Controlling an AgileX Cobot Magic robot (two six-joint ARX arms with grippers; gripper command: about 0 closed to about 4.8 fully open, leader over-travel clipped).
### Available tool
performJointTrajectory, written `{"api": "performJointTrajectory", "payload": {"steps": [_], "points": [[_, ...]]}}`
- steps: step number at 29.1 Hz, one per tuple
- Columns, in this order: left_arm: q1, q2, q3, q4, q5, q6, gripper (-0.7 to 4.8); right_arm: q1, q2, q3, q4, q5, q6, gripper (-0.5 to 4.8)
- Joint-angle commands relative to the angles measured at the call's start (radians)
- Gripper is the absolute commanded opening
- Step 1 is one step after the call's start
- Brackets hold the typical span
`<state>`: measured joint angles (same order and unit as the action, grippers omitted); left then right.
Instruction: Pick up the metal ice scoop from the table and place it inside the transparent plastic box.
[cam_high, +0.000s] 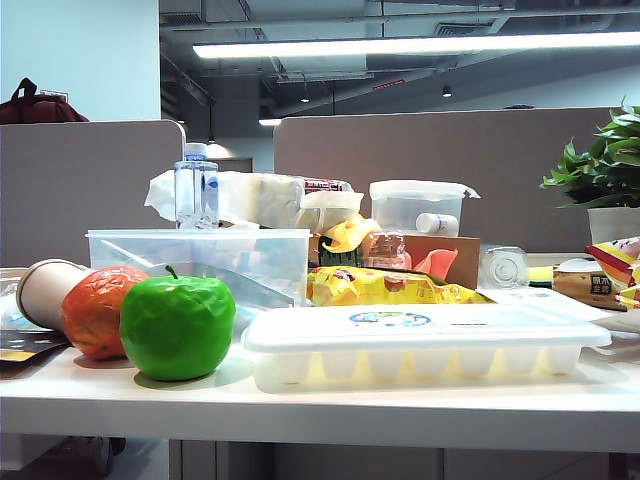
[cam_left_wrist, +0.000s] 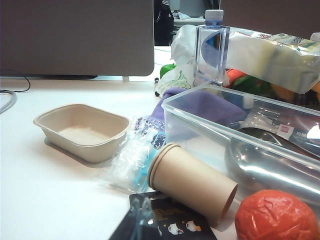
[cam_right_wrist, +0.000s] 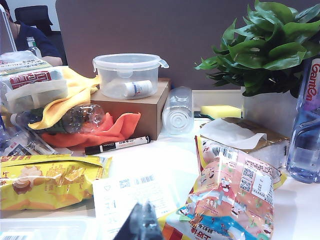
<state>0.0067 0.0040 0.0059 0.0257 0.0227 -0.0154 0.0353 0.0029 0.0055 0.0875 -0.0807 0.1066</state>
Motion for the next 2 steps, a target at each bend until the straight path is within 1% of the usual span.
{"api": "performJointTrajectory", "payload": {"steps": [1,2], "points": [[-0.001,0.001,0.002,0.013,0.0,0.004,-0.05,0.0,0.0,0.001,0.014,0.0,-0.003,-0.05],[-0.001,0.001,0.002,0.013,0.0,0.004,-0.05,0.0,0.0,0.001,0.014,0.0,-0.003,-0.05]]}}
